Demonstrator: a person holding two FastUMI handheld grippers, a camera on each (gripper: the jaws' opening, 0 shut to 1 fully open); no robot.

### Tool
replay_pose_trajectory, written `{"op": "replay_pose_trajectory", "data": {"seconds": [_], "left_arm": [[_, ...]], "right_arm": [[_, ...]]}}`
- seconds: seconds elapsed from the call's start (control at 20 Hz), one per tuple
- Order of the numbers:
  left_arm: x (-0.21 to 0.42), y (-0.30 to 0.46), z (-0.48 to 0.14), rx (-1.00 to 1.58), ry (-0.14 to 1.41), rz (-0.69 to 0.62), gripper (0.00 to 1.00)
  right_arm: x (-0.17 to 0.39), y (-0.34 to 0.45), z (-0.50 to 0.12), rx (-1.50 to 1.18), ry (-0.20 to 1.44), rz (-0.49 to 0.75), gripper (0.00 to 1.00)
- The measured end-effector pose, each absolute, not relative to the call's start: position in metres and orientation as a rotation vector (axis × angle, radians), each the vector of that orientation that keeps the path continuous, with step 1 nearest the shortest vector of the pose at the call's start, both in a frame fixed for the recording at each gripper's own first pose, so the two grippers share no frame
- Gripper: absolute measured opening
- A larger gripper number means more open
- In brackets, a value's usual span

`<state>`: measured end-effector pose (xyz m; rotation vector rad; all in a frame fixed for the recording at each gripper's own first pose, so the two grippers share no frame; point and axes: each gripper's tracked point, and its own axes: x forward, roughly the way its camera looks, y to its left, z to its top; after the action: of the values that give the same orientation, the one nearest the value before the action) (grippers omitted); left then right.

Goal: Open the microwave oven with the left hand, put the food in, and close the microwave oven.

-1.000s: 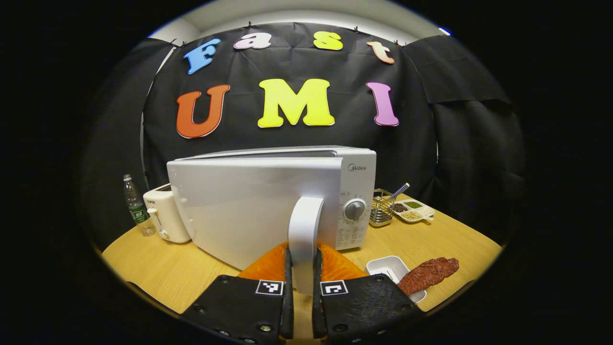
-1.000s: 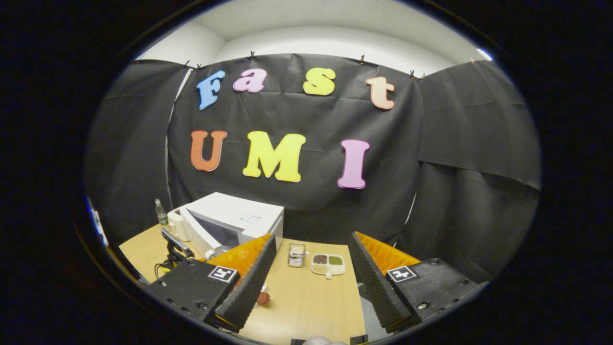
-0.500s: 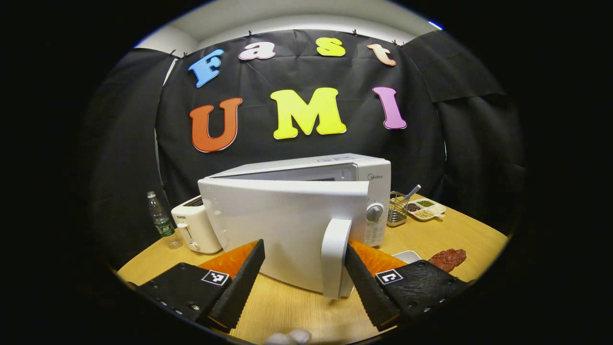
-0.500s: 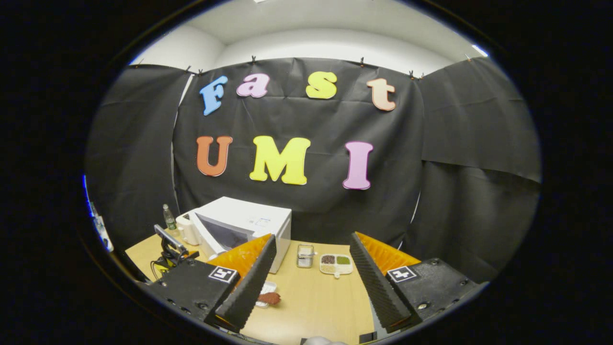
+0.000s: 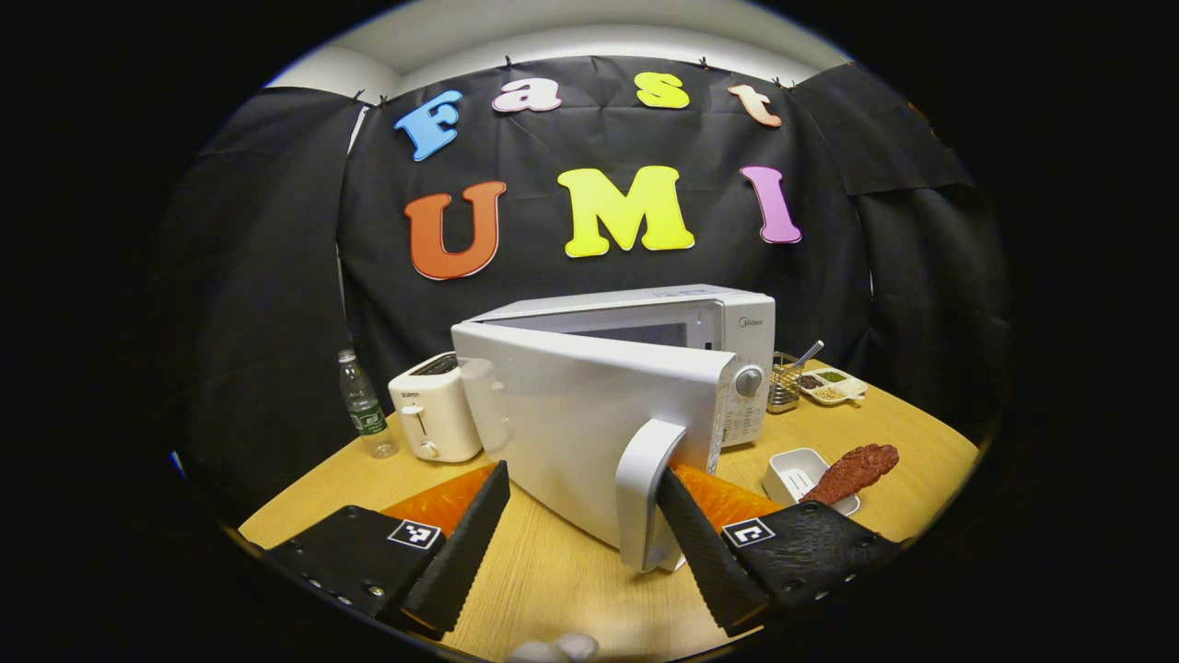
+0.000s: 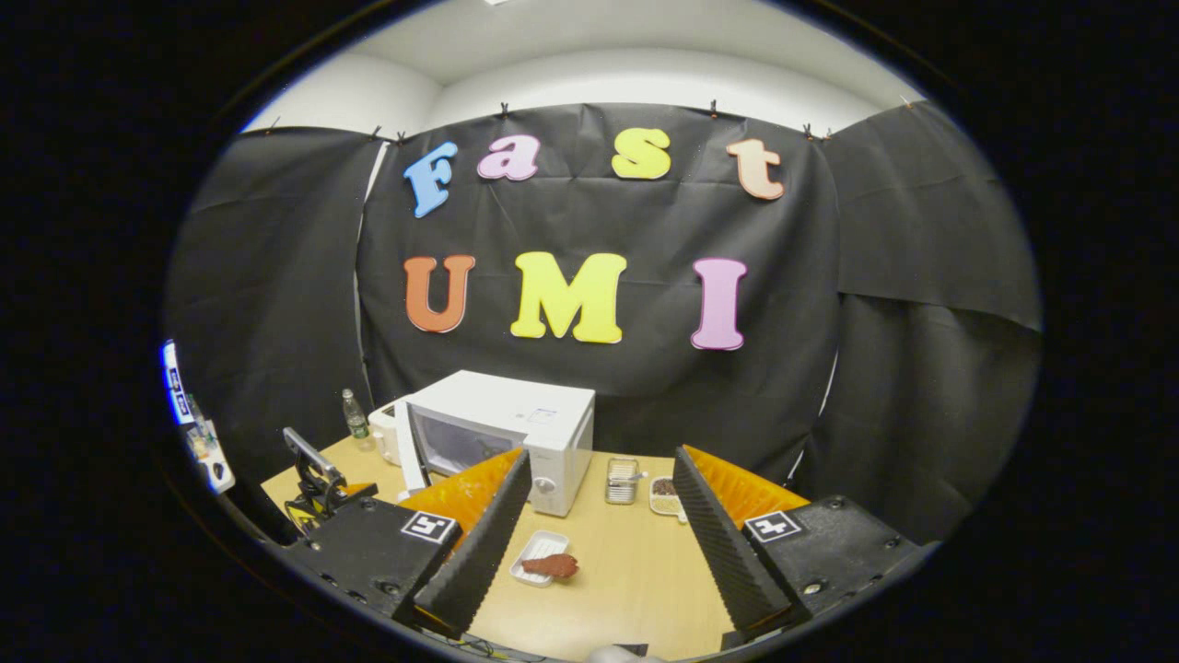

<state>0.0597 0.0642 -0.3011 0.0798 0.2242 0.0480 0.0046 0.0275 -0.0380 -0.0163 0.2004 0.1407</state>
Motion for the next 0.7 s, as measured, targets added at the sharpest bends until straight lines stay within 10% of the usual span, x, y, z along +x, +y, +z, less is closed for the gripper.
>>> {"op": "replay_pose_trajectory", "data": {"seconds": [0.7], "left_arm": [[-0.031,0.197,-0.301,0.092,0.255,0.263,0.95]], "right_arm": [[-0.019,0.110,-0.047,-0.001,0.208,0.276,0.91]]}}
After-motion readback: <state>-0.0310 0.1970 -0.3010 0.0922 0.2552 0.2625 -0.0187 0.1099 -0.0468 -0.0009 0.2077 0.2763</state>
